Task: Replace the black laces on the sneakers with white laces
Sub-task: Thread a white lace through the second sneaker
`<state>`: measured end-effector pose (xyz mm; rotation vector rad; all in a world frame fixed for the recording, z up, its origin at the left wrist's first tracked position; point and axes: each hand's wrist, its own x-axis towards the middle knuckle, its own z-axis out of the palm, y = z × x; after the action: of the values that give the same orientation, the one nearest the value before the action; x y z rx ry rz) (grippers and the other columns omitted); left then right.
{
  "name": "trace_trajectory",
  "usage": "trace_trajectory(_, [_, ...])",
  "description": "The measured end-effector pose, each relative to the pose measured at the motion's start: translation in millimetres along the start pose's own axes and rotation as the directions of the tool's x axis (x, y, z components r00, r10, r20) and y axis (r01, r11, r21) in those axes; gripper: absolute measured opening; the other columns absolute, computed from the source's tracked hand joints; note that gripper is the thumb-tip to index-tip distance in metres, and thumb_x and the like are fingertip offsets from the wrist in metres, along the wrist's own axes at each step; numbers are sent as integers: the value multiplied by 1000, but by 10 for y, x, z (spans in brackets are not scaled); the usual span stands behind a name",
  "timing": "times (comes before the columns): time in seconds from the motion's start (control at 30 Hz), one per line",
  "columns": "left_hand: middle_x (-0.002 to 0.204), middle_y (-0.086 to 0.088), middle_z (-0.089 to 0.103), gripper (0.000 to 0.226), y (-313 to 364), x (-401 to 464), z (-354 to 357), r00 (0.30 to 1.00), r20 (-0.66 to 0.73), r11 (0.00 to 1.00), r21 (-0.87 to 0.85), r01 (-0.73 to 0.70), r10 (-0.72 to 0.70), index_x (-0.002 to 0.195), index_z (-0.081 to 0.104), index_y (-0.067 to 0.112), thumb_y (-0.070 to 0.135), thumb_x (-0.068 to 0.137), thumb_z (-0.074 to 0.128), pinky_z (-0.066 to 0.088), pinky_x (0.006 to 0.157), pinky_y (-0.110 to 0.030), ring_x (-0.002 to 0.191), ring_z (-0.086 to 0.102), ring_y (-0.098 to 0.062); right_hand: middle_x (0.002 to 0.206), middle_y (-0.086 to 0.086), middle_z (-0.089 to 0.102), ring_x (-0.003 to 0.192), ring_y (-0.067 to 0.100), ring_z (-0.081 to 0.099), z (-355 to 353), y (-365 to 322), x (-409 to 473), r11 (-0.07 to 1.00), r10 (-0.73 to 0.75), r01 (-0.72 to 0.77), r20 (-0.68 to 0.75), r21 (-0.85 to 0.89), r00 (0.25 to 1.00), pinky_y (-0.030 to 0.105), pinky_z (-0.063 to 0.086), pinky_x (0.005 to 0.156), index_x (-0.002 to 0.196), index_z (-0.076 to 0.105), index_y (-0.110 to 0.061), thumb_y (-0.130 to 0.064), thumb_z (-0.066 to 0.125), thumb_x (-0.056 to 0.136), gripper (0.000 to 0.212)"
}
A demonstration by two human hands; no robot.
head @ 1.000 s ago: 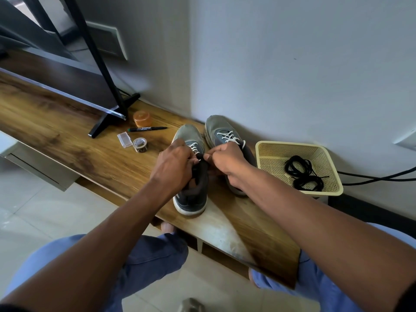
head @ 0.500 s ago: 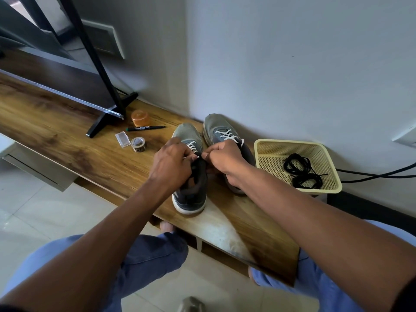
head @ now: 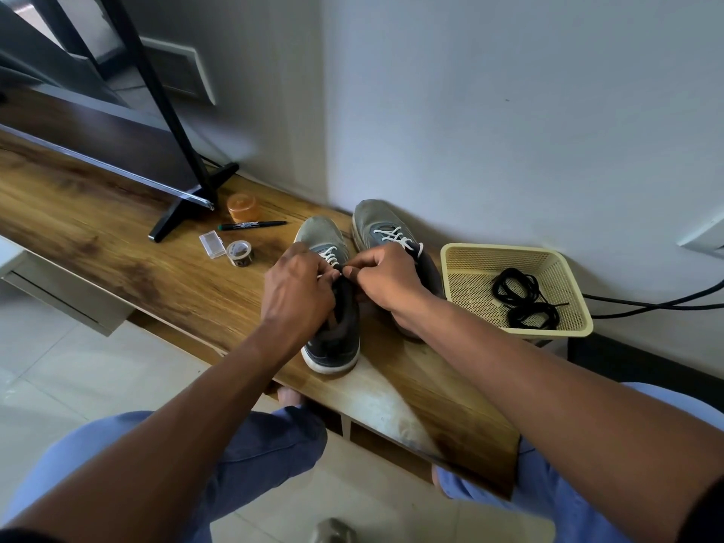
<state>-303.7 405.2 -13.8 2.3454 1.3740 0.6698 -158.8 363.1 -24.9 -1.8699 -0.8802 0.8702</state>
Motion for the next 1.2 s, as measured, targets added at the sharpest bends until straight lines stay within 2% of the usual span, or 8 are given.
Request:
trace_trajectory(0.2, [114, -5, 61, 9, 43, -30, 21, 999, -33, 999, 17, 33, -32, 91, 70, 15, 22, 96, 70, 37, 75, -31, 86, 52, -17, 80, 1, 78, 86, 21, 75, 22, -8, 4, 1000, -5, 6, -32, 23, 999, 46, 62, 87, 84, 83, -17, -12, 79, 83, 7])
trace_trajectory(0.33, [107, -4, 62, 11, 93, -51, 17, 998, -45, 998, 33, 48, -46, 89, 71, 15, 24, 95, 70, 35, 73, -31, 89, 60, -24, 79, 0, 78, 84, 21, 75, 29, 6, -1, 999, -25, 25, -36, 22, 999, 47, 62, 84, 83, 82, -18, -13, 79, 83, 5])
trace_trajectory(0.67, [95, 7, 62, 11, 66, -30, 5, 993, 2, 992, -39, 120, -120, 88, 75, 22, 31, 94, 74, 37, 74, -31, 92, 60, -18, 92, -2, 79, 93, 17, 74, 17, 28, -19, 998, -61, 62, 6, -18, 998, 42, 61, 90, 99, 83, -19, -15, 75, 89, 13])
trace_trajectory(0.9, [81, 13, 64, 20, 38, 21, 23, 971, 90, 969, -90, 229, -221, 75, 70, 35, 34, 93, 77, 39, 67, -29, 84, 62, -14, 94, -1, 80, 92, 15, 75, 19, 91, -28, 995, -98, 98, 7, -34, 995, 42, 61, 91, 103, 83, -19, -14, 75, 89, 17])
trace_trajectory(1.13, [87, 10, 63, 12, 9, 30, 86, 970, 54, 967, -86, 241, -236, 89, 76, 27, 36, 96, 73, 38, 69, -30, 86, 59, -16, 96, -1, 80, 93, 13, 75, -22, 39, -19, 987, -141, 142, 14, -76, 990, 41, 61, 92, 104, 83, -19, -14, 75, 90, 17])
trace_trajectory(1.2, [84, 12, 63, 13, -10, 31, 76, 973, 65, 968, -106, 227, -221, 86, 76, 28, 36, 96, 73, 38, 67, -30, 86, 60, -15, 96, -2, 80, 93, 12, 75, -37, 17, -39, 982, -160, 161, 20, -94, 987, 40, 60, 92, 105, 83, -20, -15, 75, 90, 18])
